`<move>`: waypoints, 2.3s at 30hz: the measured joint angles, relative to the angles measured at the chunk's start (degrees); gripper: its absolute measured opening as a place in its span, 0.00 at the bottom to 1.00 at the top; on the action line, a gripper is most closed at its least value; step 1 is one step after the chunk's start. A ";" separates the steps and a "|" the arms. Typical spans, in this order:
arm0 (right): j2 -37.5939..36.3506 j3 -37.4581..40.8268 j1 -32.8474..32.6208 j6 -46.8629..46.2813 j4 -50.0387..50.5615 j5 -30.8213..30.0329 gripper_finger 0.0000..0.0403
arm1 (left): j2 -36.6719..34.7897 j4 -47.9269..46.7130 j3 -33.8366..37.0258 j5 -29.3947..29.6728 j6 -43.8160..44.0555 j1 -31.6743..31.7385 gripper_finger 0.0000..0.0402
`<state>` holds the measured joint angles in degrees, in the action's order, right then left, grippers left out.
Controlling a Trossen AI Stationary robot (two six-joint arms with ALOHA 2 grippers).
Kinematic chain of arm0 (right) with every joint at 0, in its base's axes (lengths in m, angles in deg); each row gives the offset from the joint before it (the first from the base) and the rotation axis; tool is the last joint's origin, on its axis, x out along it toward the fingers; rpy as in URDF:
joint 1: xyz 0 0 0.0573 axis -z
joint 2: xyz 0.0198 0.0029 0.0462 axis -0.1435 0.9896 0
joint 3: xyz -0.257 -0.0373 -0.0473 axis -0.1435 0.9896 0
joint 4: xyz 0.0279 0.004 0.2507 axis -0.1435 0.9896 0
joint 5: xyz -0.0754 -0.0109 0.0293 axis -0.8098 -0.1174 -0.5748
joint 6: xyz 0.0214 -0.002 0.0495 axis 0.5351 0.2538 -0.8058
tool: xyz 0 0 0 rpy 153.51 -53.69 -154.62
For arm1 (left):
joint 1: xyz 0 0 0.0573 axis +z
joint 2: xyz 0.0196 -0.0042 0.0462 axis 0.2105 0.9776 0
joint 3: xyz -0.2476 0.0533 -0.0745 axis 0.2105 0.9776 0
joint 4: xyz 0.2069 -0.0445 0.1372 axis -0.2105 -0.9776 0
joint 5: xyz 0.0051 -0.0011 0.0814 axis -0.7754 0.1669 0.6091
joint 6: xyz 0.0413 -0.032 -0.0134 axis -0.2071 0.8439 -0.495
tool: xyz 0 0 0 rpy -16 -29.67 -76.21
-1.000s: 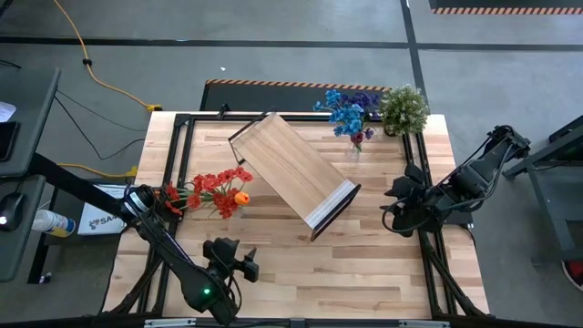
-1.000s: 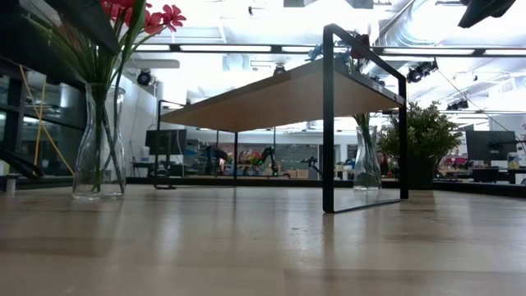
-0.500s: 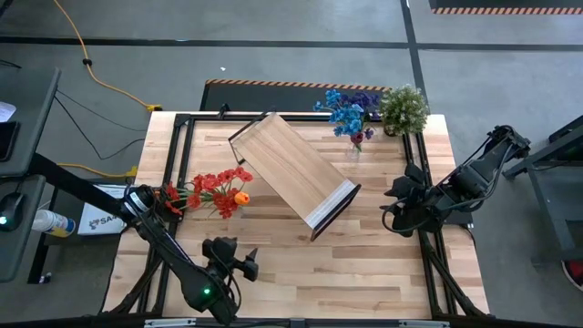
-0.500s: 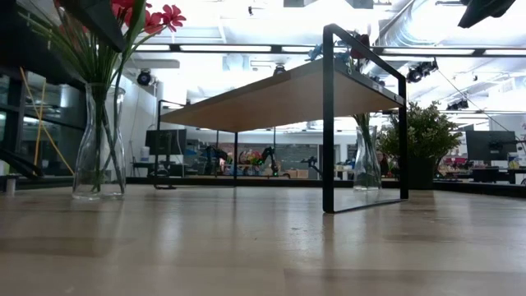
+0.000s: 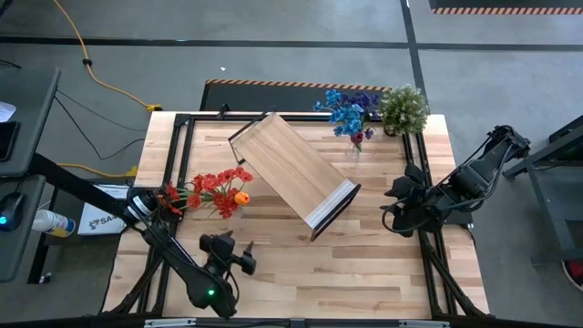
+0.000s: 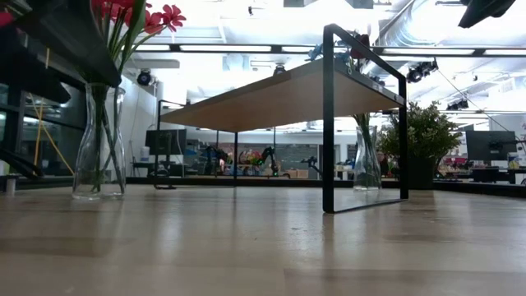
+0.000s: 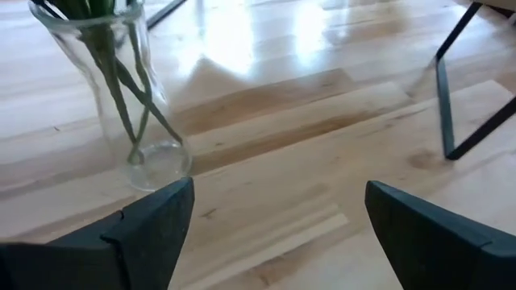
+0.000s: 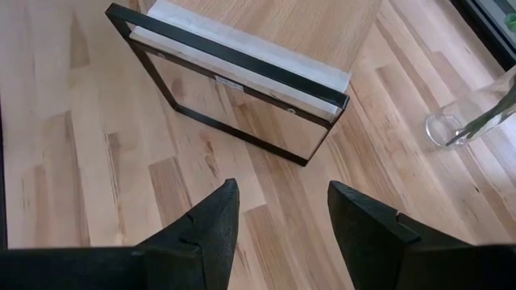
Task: Pick and place flowers into a vace then onto a shelf
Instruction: Put the bottom transparent vase on the shelf
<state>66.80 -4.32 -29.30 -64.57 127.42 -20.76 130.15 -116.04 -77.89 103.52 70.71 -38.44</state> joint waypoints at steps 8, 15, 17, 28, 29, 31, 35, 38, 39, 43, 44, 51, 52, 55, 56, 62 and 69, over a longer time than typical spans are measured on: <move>0.00 0.00 0.01 0.00 -0.01 0.19 0.45 | 0.00 -3.14 0.50 -2.23 -0.27 -0.02 0.97; 0.00 0.00 -0.01 0.02 -0.01 0.17 0.45 | 0.00 -7.36 0.50 -2.13 -1.36 0.00 0.98; 0.00 0.00 -0.01 0.02 -0.01 -0.04 0.45 | 0.00 -7.27 0.50 0.23 -1.51 0.00 0.98; 0.00 0.00 0.01 1.09 0.00 -0.34 0.45 | 0.00 -7.25 2.36 0.51 -2.93 1.20 0.98; 0.00 0.00 -0.01 1.09 -0.01 -0.29 0.45 | 0.00 -7.29 2.69 0.14 -2.84 1.20 0.98; 0.00 0.00 -0.01 1.09 -0.01 -0.25 0.45 | 0.00 -7.25 3.34 -0.81 -1.69 1.25 0.97; 0.00 0.00 -0.01 1.09 -0.01 -0.26 0.45 | 0.00 -7.28 4.63 -2.72 1.31 1.09 0.97; 0.00 0.00 0.01 1.09 -0.01 -0.26 0.45 | 0.00 -7.28 6.00 -3.32 2.07 1.09 0.98; 0.00 0.00 0.01 1.09 -0.01 -0.29 0.45 | 0.00 -7.24 6.62 -3.33 2.69 1.09 0.98; 0.00 0.00 0.00 1.09 -0.01 -0.35 0.45 | 0.00 -7.27 8.40 -3.26 4.75 1.57 0.97; 0.00 0.00 0.00 1.10 -0.01 -0.37 0.45 | 0.00 -7.25 8.65 -3.33 4.81 1.89 0.97; 0.00 0.00 -0.01 1.09 -0.01 -0.40 0.45 | 0.00 -7.25 9.33 0.09 4.68 5.54 0.97; 0.00 0.00 0.00 1.09 -0.01 -0.36 0.45 | -0.01 -7.27 9.33 -0.06 4.59 6.09 0.97; 0.00 0.00 -0.01 1.09 -0.01 -0.19 0.45 | -0.02 -7.29 10.06 -0.76 4.59 7.33 0.98; 0.00 0.00 0.01 1.09 -0.01 -0.13 0.45 | -0.02 -7.29 10.23 -0.76 4.59 7.55 0.98; 0.00 0.00 -0.01 1.09 0.00 0.77 0.45 | -0.02 -7.28 11.01 -1.94 4.73 7.87 0.97; 0.00 0.00 0.01 1.11 0.01 0.66 0.45 | -0.02 -7.25 11.01 -1.87 4.74 8.38 0.98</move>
<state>66.80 -4.32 -29.29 -63.47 127.43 -20.10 130.12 -123.29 -66.88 101.65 75.44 -30.06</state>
